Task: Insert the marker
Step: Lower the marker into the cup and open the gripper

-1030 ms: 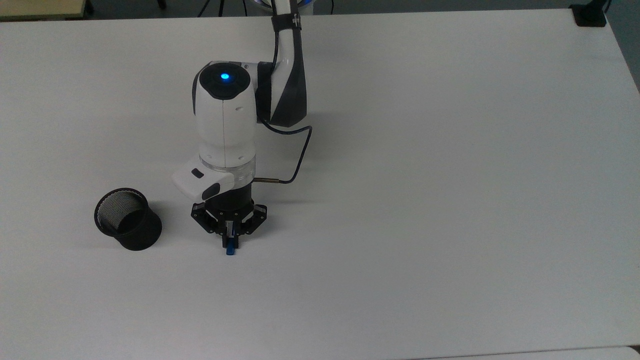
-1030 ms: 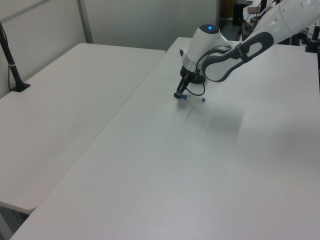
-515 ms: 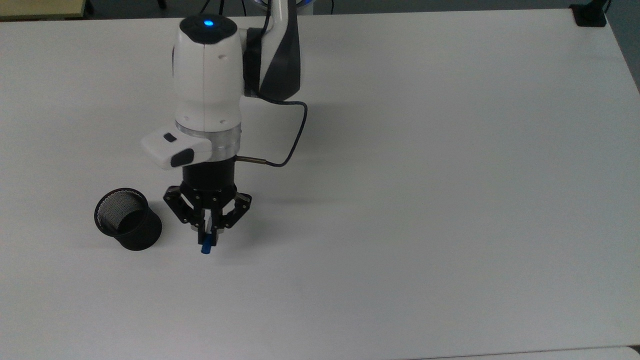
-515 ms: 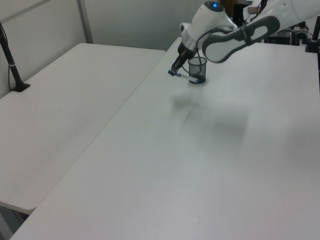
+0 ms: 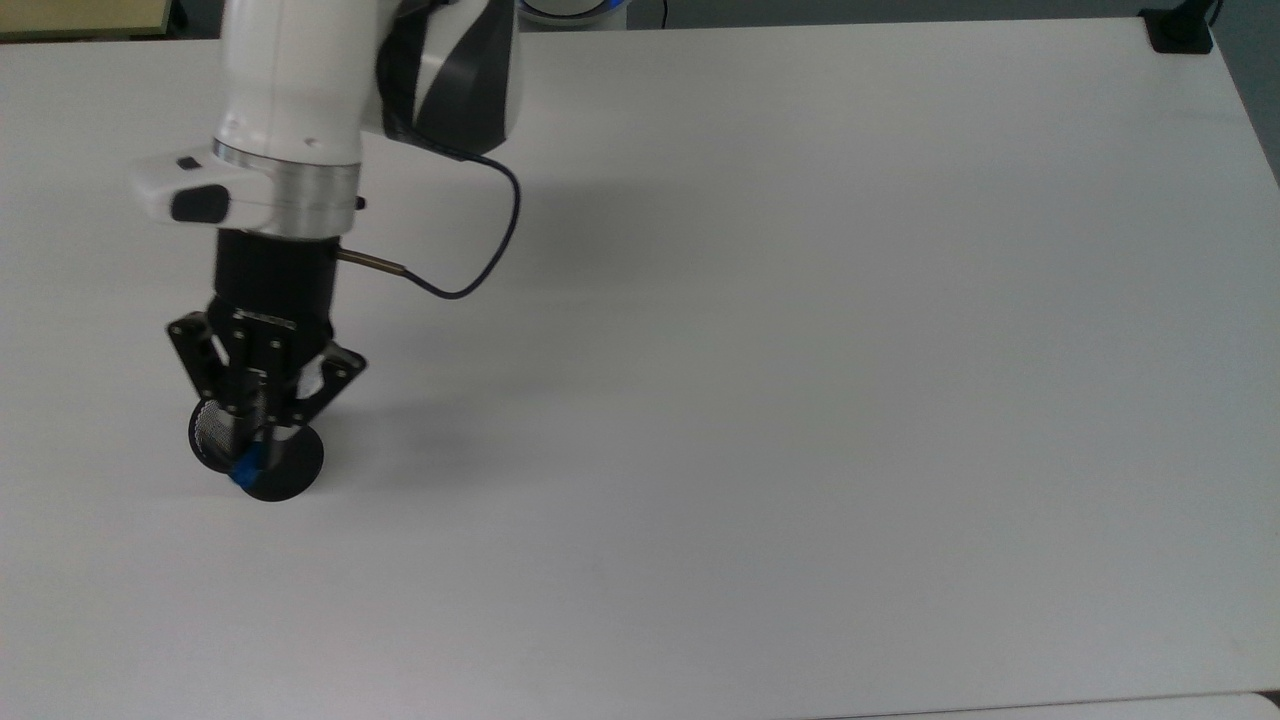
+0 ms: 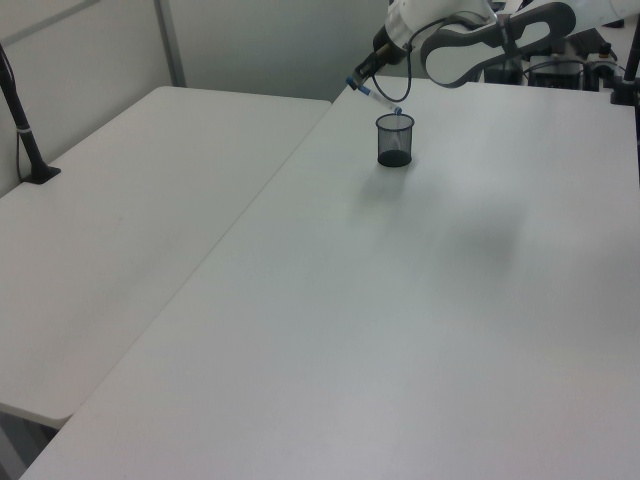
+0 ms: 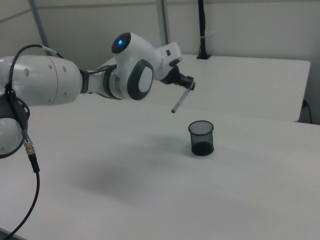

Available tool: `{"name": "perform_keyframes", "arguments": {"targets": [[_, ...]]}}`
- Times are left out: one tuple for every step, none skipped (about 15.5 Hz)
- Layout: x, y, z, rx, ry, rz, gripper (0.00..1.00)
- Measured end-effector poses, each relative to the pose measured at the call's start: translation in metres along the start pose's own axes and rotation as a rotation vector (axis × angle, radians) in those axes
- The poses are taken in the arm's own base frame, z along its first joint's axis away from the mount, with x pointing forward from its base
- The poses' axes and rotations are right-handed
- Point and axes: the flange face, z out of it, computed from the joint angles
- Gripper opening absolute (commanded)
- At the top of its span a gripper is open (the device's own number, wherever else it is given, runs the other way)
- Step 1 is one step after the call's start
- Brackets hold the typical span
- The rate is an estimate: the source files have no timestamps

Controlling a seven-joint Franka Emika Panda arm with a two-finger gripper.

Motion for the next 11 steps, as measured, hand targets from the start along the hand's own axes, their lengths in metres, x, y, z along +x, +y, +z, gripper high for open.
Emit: {"name": "perform_keyframes", "arguments": {"targets": [[0.001, 0.01, 0.0, -0.008, 0.027, 0.011, 0.11], [0.002, 0.021, -0.001, -0.016, 0.053, 0.021, 0.11], [0.001, 0.032, -0.001, -0.022, 0.083, 0.03, 0.12], [-0.001, 0.04, 0.001, -0.026, 0.11, 0.036, 0.12], [-0.006, 0.046, 0.004, -0.028, 0.133, 0.041, 0.12], [-0.012, 0.051, 0.009, -0.03, 0.148, 0.043, 0.12], [-0.019, 0.054, 0.015, -0.032, 0.153, 0.043, 0.12], [-0.026, 0.055, 0.022, -0.033, 0.155, 0.041, 0.12], [-0.032, 0.056, 0.028, -0.032, 0.161, 0.04, 0.12], [-0.037, 0.056, 0.034, -0.029, 0.175, 0.038, 0.12], [-0.042, 0.055, 0.039, -0.026, 0.193, 0.036, 0.12]]}}
